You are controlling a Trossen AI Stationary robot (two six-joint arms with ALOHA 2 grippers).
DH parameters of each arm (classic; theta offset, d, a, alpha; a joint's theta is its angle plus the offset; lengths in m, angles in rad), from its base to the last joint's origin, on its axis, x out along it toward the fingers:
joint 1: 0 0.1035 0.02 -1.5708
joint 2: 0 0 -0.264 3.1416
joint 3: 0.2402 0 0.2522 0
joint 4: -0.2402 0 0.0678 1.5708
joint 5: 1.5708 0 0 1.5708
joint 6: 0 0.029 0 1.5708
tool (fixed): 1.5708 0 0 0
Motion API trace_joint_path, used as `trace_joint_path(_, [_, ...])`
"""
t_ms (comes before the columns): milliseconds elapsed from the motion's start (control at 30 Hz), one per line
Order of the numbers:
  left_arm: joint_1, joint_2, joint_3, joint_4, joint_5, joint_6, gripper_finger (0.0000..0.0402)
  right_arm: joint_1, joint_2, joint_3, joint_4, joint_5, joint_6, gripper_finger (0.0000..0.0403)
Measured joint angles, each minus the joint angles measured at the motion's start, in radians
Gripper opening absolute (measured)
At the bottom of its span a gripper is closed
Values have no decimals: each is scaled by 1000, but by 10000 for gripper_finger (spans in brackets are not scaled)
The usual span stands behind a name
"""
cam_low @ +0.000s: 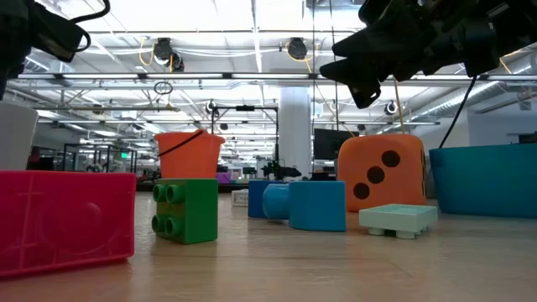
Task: Pick & Place Toys
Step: Adjust the purple dice in the gray bin
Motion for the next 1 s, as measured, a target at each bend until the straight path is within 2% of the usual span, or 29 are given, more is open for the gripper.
trace_joint_path(100, [0,11,-20,11,-9,1,24,0,0,0,-3,0,0,155])
trace_joint_path(333, [0,53,-63,32,61,-5,30,0,0,0,-3,0,0,155])
trace_joint_path(633, [0,58,-63,255,138,46,30,0,0,0,-3,0,0,155])
trace_joint_path(833, [0,58,-63,173,148,-1,30,0,0,0,-3,0,0,155])
trace_joint_path(1000, [0,58,-63,269,212,34,30,0,0,0,-3,0,0,155])
